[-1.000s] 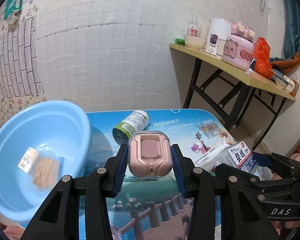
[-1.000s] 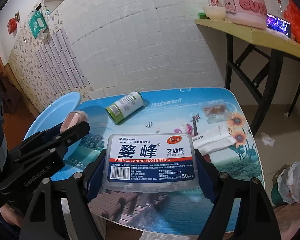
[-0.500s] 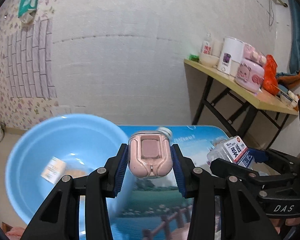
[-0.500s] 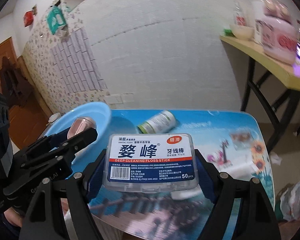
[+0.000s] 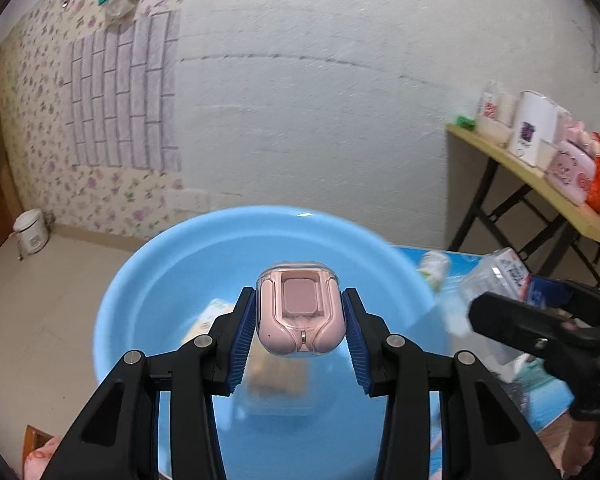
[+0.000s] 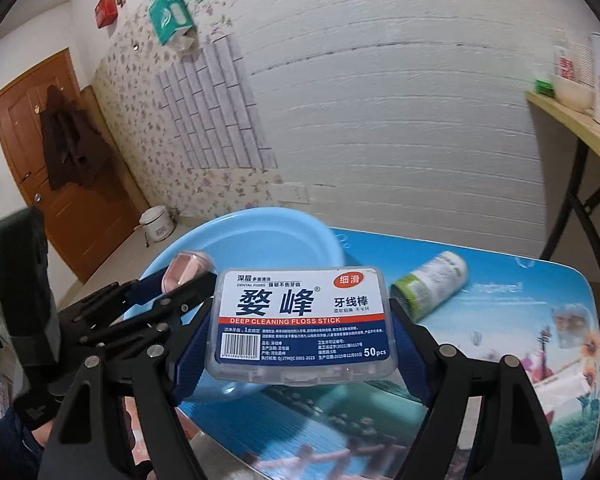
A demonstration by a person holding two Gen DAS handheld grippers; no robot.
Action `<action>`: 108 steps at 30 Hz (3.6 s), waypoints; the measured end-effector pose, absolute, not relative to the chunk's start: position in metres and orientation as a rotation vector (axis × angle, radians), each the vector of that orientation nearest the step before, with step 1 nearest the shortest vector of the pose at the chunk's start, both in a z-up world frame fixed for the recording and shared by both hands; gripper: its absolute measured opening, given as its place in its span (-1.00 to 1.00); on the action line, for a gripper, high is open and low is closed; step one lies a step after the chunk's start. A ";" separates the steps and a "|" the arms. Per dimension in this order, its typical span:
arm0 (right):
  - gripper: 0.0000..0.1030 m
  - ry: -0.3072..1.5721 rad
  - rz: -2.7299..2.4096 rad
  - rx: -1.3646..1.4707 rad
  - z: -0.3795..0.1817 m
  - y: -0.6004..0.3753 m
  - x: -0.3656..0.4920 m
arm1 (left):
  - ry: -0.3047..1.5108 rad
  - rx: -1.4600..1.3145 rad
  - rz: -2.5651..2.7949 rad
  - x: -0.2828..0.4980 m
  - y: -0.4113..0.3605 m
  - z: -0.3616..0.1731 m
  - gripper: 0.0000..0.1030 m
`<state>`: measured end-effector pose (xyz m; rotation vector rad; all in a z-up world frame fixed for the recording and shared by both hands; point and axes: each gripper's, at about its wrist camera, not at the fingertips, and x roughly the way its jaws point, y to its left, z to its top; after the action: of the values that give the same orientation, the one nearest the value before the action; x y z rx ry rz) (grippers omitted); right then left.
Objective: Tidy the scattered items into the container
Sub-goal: 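Lift and carry the earbud case and floss box over the blue basin, then open the left gripper releasing the earbud case while the right gripper releases the floss box, then move both grippers back over the table toward the white packet and snack bag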
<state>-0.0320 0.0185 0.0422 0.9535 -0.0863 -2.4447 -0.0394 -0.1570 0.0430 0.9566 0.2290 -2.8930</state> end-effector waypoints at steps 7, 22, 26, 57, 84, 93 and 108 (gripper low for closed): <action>0.58 -0.037 -2.405 1.007 0.027 -0.010 -0.041 | 0.287 0.988 -2.833 -0.046 -0.187 0.024 -0.21; 0.59 0.020 -2.383 1.038 0.011 -0.038 -0.062 | 0.205 1.032 -2.861 -0.051 -0.196 0.019 -0.16; 0.58 0.035 -2.375 1.028 0.012 -0.039 -0.059 | 0.214 0.972 -2.855 -0.044 -0.203 0.027 0.29; 1.00 0.070 -2.352 1.004 0.006 -0.045 -0.066 | 0.302 0.903 -2.777 -0.025 -0.235 0.039 0.36; 1.00 -0.029 -2.613 0.852 0.025 0.087 -0.010 | 0.233 0.878 -2.980 -0.012 -0.107 0.074 1.00; 1.00 -0.090 -2.680 0.925 0.014 0.143 -0.001 | 0.114 0.948 -3.071 -0.011 -0.036 0.069 1.00; 1.00 -0.212 -2.725 0.985 0.001 0.198 0.001 | 0.054 0.992 -3.106 -0.014 -0.002 0.060 1.00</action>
<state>0.0013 0.1975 0.0007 0.9852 -0.2121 -2.7251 -0.0138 -0.0019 0.0601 0.9919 0.0538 -3.1065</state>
